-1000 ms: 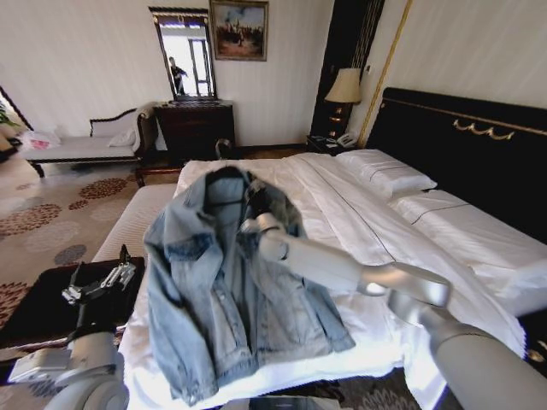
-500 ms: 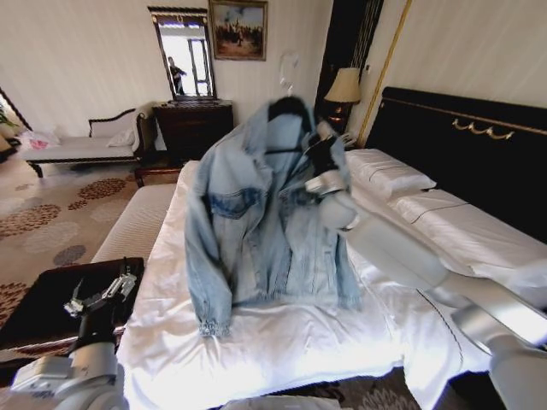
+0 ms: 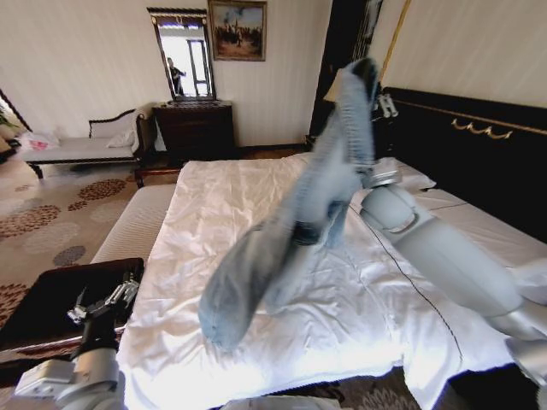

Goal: Pick up the clothes from the bed and hang them on the clothes hanger.

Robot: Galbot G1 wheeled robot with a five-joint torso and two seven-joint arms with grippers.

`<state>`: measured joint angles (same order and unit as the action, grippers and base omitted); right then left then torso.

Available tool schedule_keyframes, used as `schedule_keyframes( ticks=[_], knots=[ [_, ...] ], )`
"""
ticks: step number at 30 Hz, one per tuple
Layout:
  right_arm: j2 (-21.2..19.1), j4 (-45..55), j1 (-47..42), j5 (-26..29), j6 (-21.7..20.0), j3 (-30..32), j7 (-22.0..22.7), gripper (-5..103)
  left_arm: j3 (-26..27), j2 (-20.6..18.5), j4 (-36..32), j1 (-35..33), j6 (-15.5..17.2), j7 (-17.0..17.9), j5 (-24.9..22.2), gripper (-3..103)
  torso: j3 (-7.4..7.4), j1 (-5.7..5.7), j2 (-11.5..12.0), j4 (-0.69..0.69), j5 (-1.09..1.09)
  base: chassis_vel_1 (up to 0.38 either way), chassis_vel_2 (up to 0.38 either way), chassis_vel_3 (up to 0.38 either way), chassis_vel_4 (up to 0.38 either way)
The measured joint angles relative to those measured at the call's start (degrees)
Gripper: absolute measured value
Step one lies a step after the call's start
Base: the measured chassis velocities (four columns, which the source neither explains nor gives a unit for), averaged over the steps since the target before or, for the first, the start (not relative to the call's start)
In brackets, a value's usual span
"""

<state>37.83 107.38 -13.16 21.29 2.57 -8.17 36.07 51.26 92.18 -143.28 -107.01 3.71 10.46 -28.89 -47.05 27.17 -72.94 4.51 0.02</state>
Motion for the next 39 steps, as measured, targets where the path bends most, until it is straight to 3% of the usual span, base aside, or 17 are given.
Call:
schedule_keyframes(
  ticks=[2, 3, 6, 8, 11, 19, 22, 31, 39],
  knots=[
    [-0.84, 0.04, 0.68, 6.78, 1.58, 1.05, -0.24, 23, -0.1, 0.0, 0.0, -0.1, 0.06, 0.07, -0.01, 100, 0.0, 0.01, 0.0, -0.01, 0.0, 0.0, 0.0, 0.0, 0.0],
    [-0.84, 0.04, 0.68, 6.78, 1.58, 1.05, -0.24, 23, -0.1, 0.0, 0.0, -0.1, 0.06, 0.07, -0.01, 100, 0.0, 0.01, 0.0, -0.01, 0.0, 0.0, 0.0, 0.0, 0.0],
    [-2.25, 0.59, 3.06, 15.2, 2.54, 1.52, -0.66, 23, -0.14, 0.0, 0.0, -0.13, 0.14, 0.18, -0.11, 100, 0.0, 0.01, 0.0, 0.0, -0.01, 0.0, 0.0, 0.0, 0.0],
    [-2.58, 0.69, 3.77, 17.01, 2.83, 1.51, -0.95, 21, -0.13, 0.0, 0.0, -0.13, 0.17, 0.22, -0.16, 100, 0.0, 0.0, 0.0, 0.0, -0.01, 0.0, 0.0, 0.0, 0.0],
    [-3.99, 1.67, 6.49, 24.58, 3.92, 1.49, -2.31, 21, -0.07, 0.0, 0.01, -0.13, 0.24, 0.31, -0.44, 100, 0.0, 0.01, 0.0, 0.0, -0.02, 0.0, 0.0, 0.0, 0.0],
    [-8.4, 8.02, 4.42, 34.11, 6.5, 5.43, -7.64, 21, -0.03, -0.03, 0.03, 0.18, 0.61, 0.51, -0.98, 100, 0.0, 0.01, 0.0, 0.01, -0.02, 0.0, 0.0, 0.0, 0.0],
    [-10.27, 10.7, -2.04, 35.37, 8.58, 10.13, -11.31, 21, -0.19, -0.03, 0.04, 0.46, 0.87, 0.54, -1.0, 100, 0.01, 0.0, -0.01, 0.02, -0.02, 0.0, 0.0, 0.0, 0.0],
    [-11.41, 14.76, -15.1, 33.04, 11.95, 18.25, -15.09, 21, -0.32, -0.03, 0.04, 1.1, 1.22, 0.55, -0.99, 100, 0.0, 0.01, 0.0, 0.0, -0.02, 0.0, 0.0, 0.0, 0.0],
    [-10.62, 13.5, -19.79, 30.58, 16.03, 19.67, -19.36, 21, -0.12, -0.03, 0.04, 1.14, 1.33, 0.69, -1.44, 100, 0.0, 0.01, 0.0, 0.0, -0.03, 0.0, 0.0, 0.0, 0.0]
  ],
)
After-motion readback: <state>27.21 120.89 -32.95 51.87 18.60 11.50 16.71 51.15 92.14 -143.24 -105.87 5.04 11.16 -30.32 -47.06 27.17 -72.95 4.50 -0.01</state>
